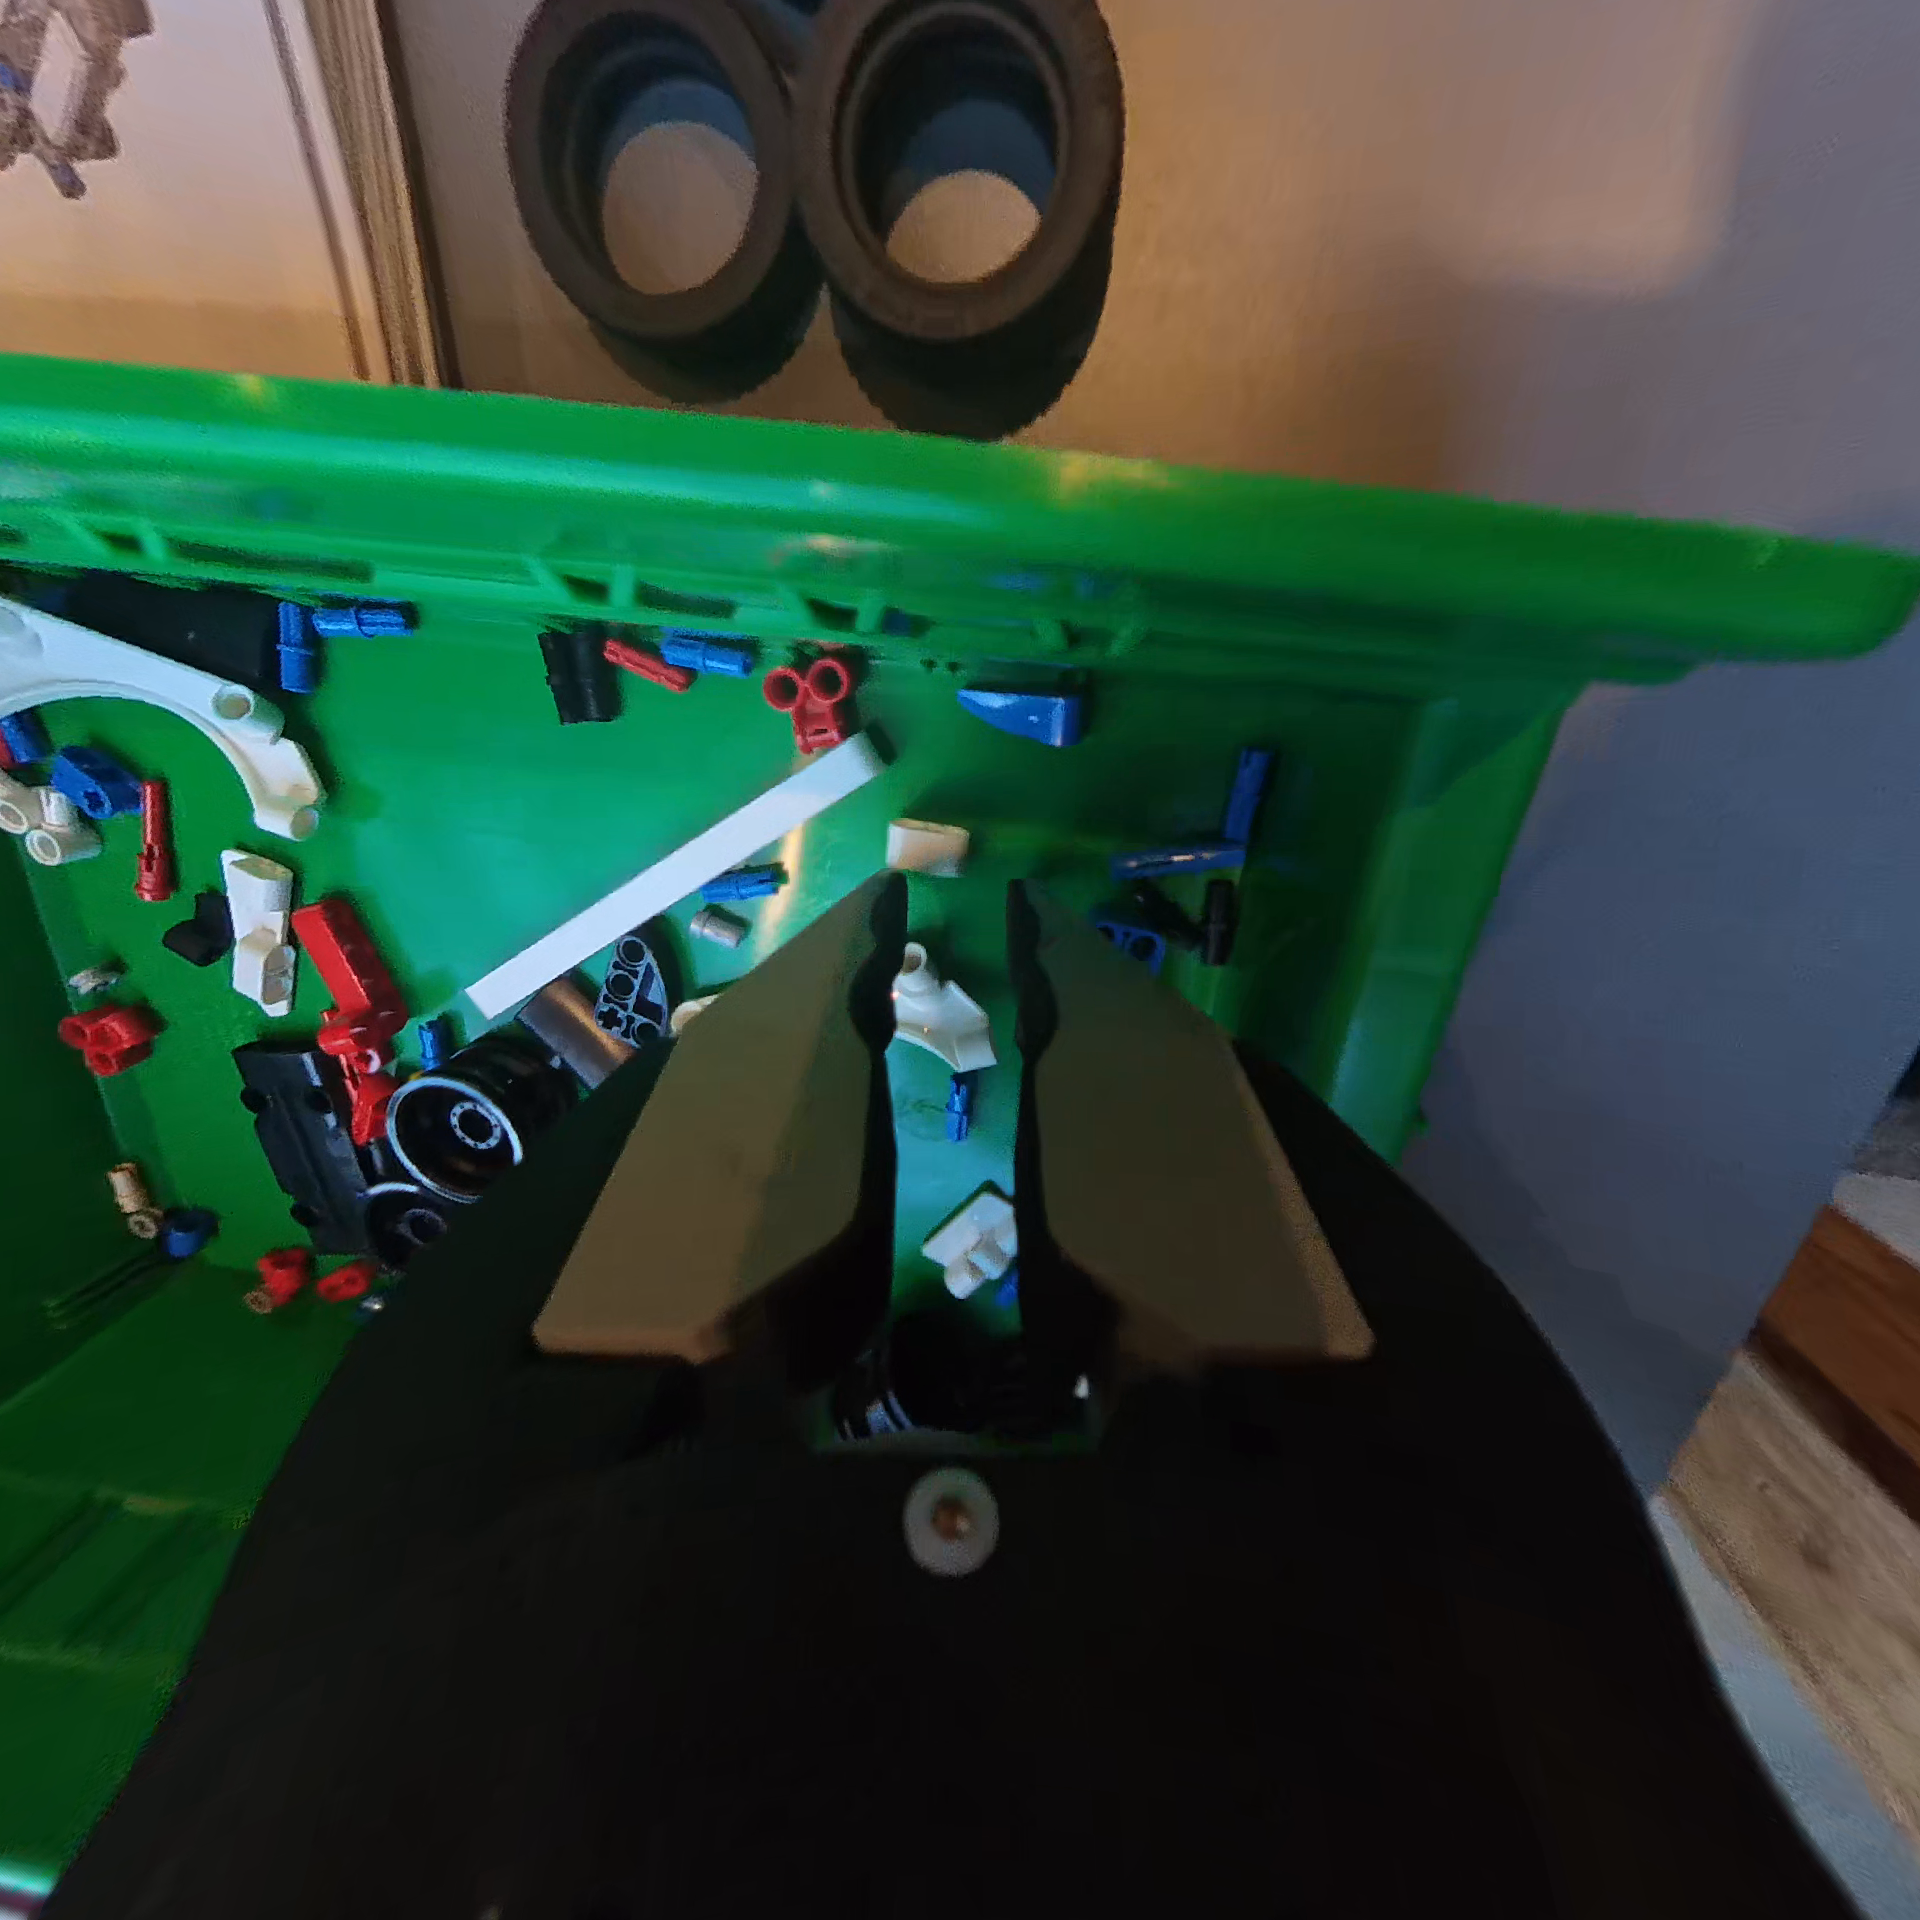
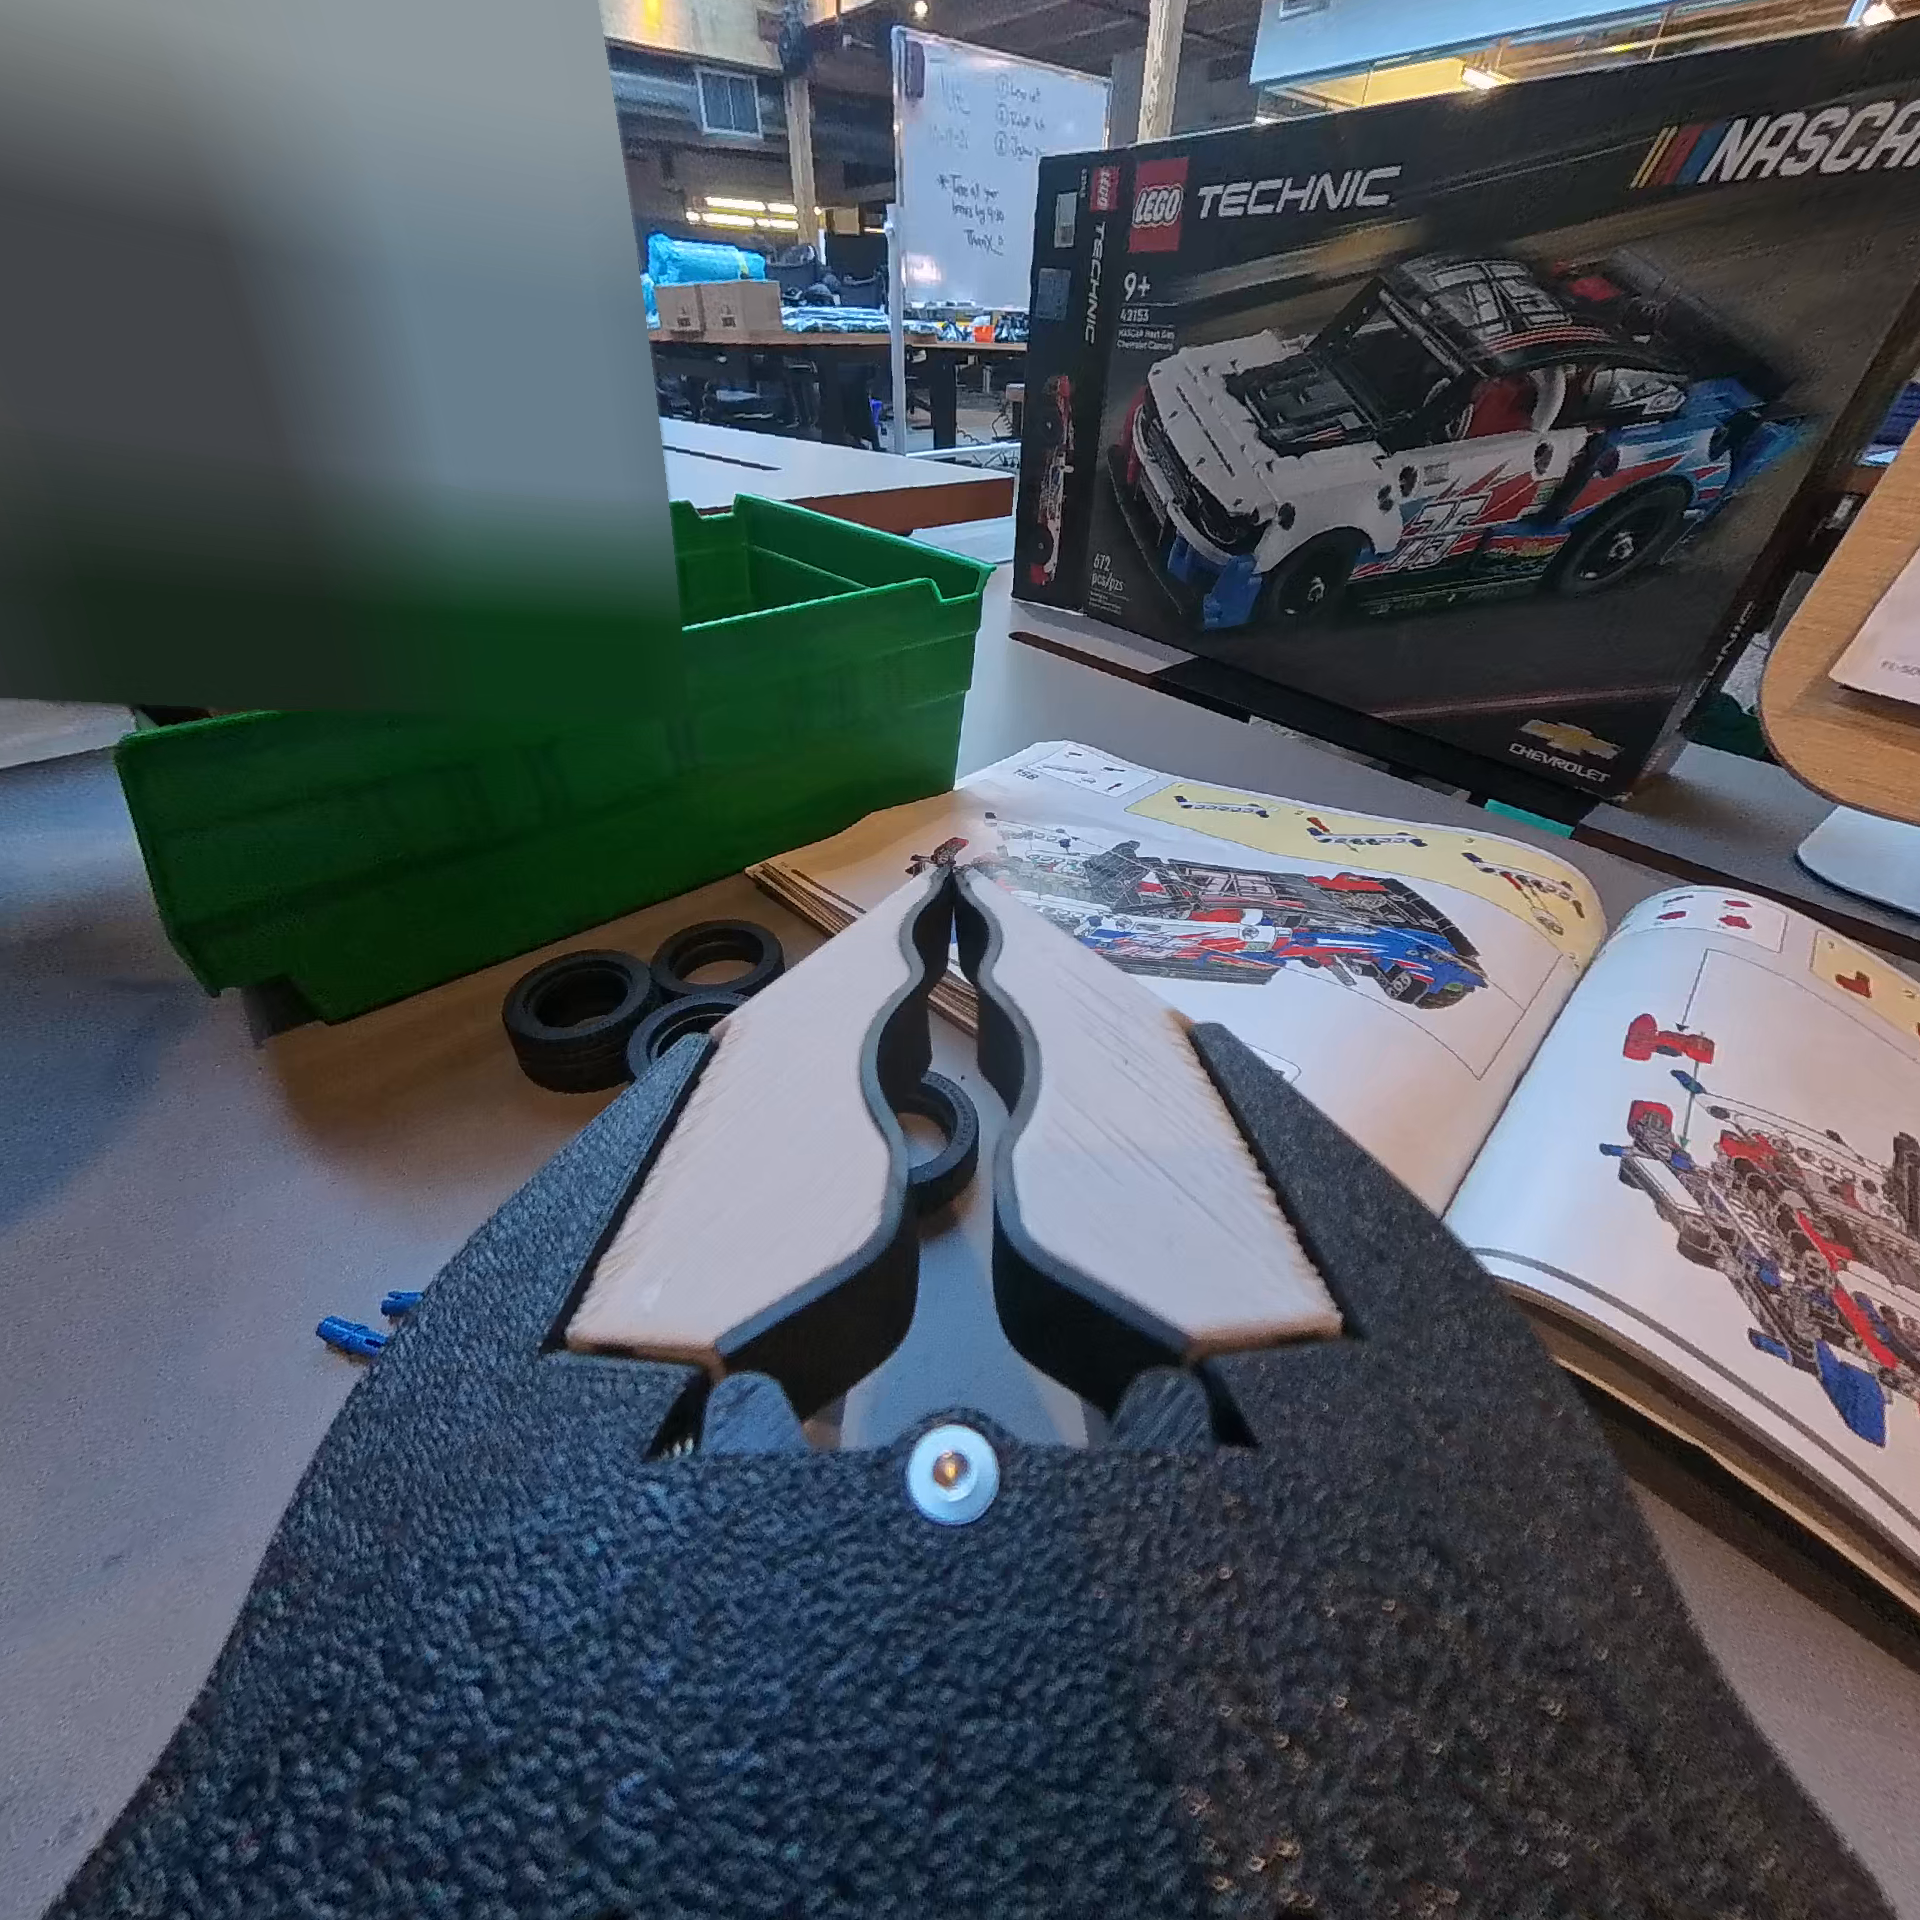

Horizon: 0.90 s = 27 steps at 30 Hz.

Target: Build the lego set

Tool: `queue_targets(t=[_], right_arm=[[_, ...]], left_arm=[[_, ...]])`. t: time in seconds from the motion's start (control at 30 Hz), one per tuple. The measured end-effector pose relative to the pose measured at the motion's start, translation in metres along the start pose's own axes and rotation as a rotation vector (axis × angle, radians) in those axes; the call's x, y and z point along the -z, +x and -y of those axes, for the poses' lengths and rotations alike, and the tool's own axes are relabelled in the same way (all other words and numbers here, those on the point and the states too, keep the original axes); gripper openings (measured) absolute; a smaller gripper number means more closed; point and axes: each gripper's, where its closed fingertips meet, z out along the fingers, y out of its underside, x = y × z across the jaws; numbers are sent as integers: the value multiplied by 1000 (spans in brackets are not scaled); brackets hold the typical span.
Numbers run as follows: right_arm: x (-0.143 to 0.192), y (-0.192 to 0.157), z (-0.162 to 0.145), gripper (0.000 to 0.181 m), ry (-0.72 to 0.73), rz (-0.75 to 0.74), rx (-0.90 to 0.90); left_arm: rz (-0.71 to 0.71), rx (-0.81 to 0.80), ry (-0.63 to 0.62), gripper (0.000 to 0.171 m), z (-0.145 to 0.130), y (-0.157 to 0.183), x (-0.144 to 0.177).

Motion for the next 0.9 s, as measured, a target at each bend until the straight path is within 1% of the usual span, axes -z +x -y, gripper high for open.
queue_targets(t=[0.13, 0.3, 0.33, 0.47, 0.57, 0.67, 0.77, 0.83, 0.9], right_arm=[[0, -1, 0, 0, -1, 3, 3], [0, -2, 0, 0, -3, 9, 5], [0, -3, 0, 0, -3, 10, 6], [0, -3, -1, 0, -4, 13, 6], [0, -3, -1, 0, -8, 13, 4], [0, -3, -2, 0, -12, 10, 3], [-1, -3, -2, 0, -14, 11, 7], [-1, -4, -2, 0, -14, 11, 8], [-1, -4, -2, 0, -12, 11, 7]], left_arm=[[-6, 49, 49, 17, 8, -3, 3], [14, 14, -5, 16, 4, -7, -4], [4, 12, 8, 13, 7, -5, -4], [-1, 17, 20, 13, 9, -5, -5], [22, 29, 3, 14, 3, -7, 0], [95, 73, 24, 13, -3, -19, 21], [192, 157, 124, 13, 3, -33, 58], [269, 206, 240, 12, 24, -37, 86], [306, 204, 371, 12, 54, -27, 107]])
